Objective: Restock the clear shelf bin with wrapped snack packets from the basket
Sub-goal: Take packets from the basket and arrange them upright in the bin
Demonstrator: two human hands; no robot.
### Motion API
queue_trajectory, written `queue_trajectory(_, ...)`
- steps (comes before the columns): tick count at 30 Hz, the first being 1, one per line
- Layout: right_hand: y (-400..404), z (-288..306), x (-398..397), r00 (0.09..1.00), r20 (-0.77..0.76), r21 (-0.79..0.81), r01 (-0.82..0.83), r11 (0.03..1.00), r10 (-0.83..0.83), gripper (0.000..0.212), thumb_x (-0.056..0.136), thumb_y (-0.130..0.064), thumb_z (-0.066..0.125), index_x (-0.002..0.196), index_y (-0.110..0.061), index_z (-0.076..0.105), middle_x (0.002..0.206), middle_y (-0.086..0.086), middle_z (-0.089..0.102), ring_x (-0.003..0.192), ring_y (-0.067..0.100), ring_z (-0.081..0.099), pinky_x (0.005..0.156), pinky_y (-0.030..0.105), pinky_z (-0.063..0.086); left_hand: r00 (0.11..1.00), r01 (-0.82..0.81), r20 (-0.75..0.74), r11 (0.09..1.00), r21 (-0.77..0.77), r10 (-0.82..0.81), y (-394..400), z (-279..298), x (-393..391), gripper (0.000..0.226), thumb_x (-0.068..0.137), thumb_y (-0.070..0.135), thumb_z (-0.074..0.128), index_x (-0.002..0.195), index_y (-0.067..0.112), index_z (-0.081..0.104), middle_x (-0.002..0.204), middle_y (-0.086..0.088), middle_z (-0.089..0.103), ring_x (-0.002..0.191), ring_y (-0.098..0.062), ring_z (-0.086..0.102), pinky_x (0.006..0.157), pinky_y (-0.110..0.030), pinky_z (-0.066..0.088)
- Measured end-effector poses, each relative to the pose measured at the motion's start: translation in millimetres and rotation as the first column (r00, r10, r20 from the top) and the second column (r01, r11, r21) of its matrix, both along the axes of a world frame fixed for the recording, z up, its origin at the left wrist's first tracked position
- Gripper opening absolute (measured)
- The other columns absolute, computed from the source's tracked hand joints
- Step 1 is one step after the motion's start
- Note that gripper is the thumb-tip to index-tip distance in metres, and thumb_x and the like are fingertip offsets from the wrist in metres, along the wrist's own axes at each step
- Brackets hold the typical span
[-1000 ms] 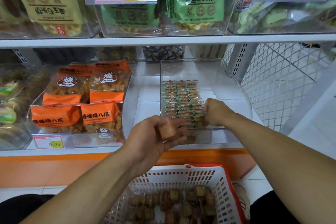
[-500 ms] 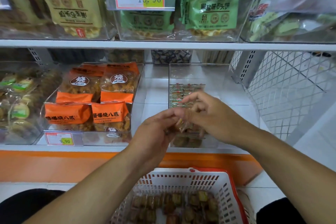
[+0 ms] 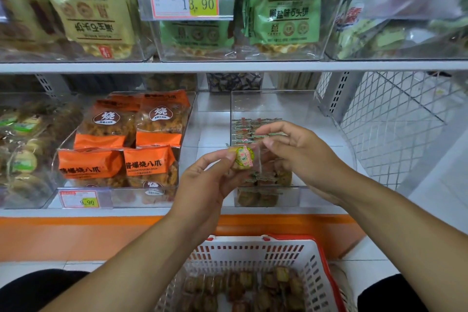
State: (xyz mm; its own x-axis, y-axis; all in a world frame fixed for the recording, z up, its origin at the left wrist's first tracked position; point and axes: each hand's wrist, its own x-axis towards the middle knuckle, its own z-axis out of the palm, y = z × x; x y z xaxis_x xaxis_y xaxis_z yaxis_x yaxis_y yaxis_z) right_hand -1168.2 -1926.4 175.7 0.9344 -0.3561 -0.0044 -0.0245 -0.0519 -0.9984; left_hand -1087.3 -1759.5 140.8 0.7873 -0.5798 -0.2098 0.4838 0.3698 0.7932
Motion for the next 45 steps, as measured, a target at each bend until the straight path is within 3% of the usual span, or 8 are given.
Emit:
queue_trajectory(6, -2, -5, 2, 0.999, -0.038, -0.016, -0.036, 0.999, 0.035, 0.016, 0.096, -0.015, 0.065, 0.112, -0.015, 0.068, 0.093, 0.001, 0.077, 0.078, 0.012, 0.07, 0.061, 0.018, 0.053, 1.0, 0.02, 0.008, 0.999, 0.028, -0.02, 0, 0, -2, 0.041, 0.077, 0.018, 0.075, 0.111, -0.003, 0.066, 0.103, -0.021, 0.076, 0.09, -0.026, 0.077, 0.073, -0.026, 0.061)
queue_trajectory(16, -6, -7, -1, 0.975, -0.144, 0.127, -0.15, 0.981, 0.168, 0.033, 0.091, 0.005, 0.065, 0.119, -0.012, 0.067, 0.104, 0.012, 0.073, 0.085, 0.021, 0.074, 0.074, 0.028, 0.062, 0.997, -0.006, 0.075, 1.0, -0.022, 0.008, -2, -3, 0, 0.014, 0.08, 0.018, 0.069, 0.08, 0.008, 0.079, 0.084, -0.01, 0.076, 0.074, -0.015, 0.074, 0.068, -0.021, 0.059)
queue_trajectory(22, -23, -7, -4, 0.972, -0.205, -0.037, -0.122, 0.992, 0.112, 0.022, 0.088, -0.004, 0.073, 0.109, -0.009, 0.067, 0.102, 0.006, 0.078, 0.089, 0.013, 0.074, 0.072, 0.02, 0.054, 0.956, 0.066, 0.28, 0.994, 0.083, -0.087, -6, -6, -4, 0.025, 0.083, 0.015, 0.073, 0.108, 0.011, 0.073, 0.105, -0.007, 0.078, 0.099, -0.019, 0.074, 0.091, -0.03, 0.059)
queue_trajectory(24, -44, -8, -4, 0.972, -0.227, -0.204, 0.015, 0.979, -0.063, 0.023, 0.083, -0.009, 0.08, 0.099, -0.014, 0.065, 0.103, 0.007, 0.077, 0.091, 0.018, 0.071, 0.08, 0.029, 0.052, 0.8, -0.005, 0.562, 0.935, 0.354, -0.209, -7, -13, -7, 0.028, 0.091, 0.017, 0.073, 0.119, 0.021, 0.07, 0.116, 0.01, 0.074, 0.108, -0.001, 0.068, 0.096, -0.023, 0.055)
queue_trajectory(26, -66, -13, -3, 0.923, -0.293, -0.515, 0.069, 0.854, -0.251, 0.025, 0.078, -0.018, 0.086, 0.092, -0.02, 0.065, 0.1, 0.006, 0.072, 0.09, 0.023, 0.066, 0.082, 0.034, 0.048, 0.472, -0.163, 0.773, 0.82, 0.549, -0.424, -8, -23, -12, 0.042, 0.092, 0.025, 0.073, 0.131, 0.033, 0.061, 0.129, 0.028, 0.058, 0.112, 0.022, 0.051, 0.097, -0.001, 0.04)
queue_trajectory(30, -82, -31, 4, 0.802, -0.523, -0.648, -0.155, 0.746, -0.288, 0.027, 0.071, -0.019, 0.091, 0.087, -0.02, 0.069, 0.092, 0.001, 0.065, 0.081, 0.018, 0.058, 0.066, 0.025, 0.041, 0.06, -0.345, 0.663, 0.608, 0.715, -0.746, -12, -51, -18, 0.081, 0.091, 0.044, 0.068, 0.158, 0.035, 0.023, 0.162, 0.015, 0.027, 0.15, -0.005, 0.019, 0.121, -0.018, 0.01)
queue_trajectory(36, -81, -68, 28, 0.75, -0.579, -0.715, -0.277, 0.641, -0.321, 0.035, 0.079, -0.007, 0.078, 0.11, -0.007, 0.06, 0.105, 0.009, 0.065, 0.093, 0.025, 0.06, 0.055, 0.024, 0.038, -0.002, -0.409, 0.597, 0.546, 0.731, -0.802, -15, -65, -16, 0.087, 0.092, 0.055, 0.063, 0.16, 0.033, 0.012, 0.166, 0.011, 0.019, 0.155, -0.014, 0.008, 0.123, -0.029, 0.0)
queue_trajectory(45, -79, -86, 47, 0.675, -0.65, -0.639, -0.238, 0.732, -0.349, 0.059, 0.077, -0.007, 0.078, 0.125, 0.002, 0.046, 0.09, 0.009, 0.059, 0.078, 0.02, 0.06, 0.049, 0.025, 0.041, -0.073, -0.387, 0.58, 0.559, 0.733, -0.811, -14, -64, -10, 0.083, 0.093, 0.03, 0.062, 0.161, 0.028, 0.015, 0.168, 0.007, 0.019, 0.155, -0.012, 0.006, 0.124, -0.024, -0.006)
